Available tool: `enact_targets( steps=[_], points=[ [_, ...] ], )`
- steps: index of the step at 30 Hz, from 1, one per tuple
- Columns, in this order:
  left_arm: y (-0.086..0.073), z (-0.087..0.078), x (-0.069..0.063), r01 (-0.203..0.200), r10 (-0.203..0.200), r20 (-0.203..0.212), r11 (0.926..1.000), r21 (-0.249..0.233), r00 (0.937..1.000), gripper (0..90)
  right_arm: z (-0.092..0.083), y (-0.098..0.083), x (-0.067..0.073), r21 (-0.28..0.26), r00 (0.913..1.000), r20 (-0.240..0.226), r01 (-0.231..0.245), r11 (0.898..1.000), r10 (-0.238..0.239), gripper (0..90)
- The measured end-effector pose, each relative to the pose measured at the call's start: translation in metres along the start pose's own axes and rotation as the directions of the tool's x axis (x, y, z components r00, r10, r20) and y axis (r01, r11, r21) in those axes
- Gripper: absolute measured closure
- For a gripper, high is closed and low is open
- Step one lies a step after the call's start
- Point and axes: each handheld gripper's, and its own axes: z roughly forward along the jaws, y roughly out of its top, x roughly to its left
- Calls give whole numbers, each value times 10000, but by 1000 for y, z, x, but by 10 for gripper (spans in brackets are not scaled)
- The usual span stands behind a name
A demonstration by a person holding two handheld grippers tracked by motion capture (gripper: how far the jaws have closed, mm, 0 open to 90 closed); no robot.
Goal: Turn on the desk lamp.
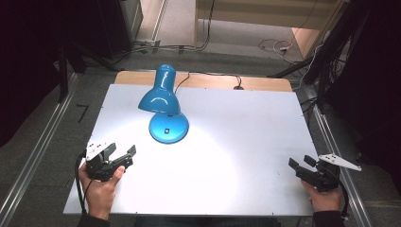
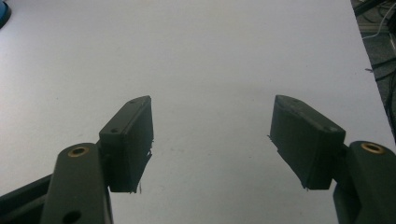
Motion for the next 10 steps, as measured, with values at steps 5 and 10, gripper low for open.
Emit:
enact_targets(
  steps=[5, 10],
  points=[
    [-3, -5, 3, 3, -3, -40, 10000, 98, 10000, 265, 0, 0, 0, 34, 10000, 10, -47, 10000, 47, 279],
    [-7, -13, 7, -240, 242, -406, 9997, 56, 9989, 262, 1, 0, -1, 88, 9998, 80, -173, 9998, 172, 227]
  ],
)
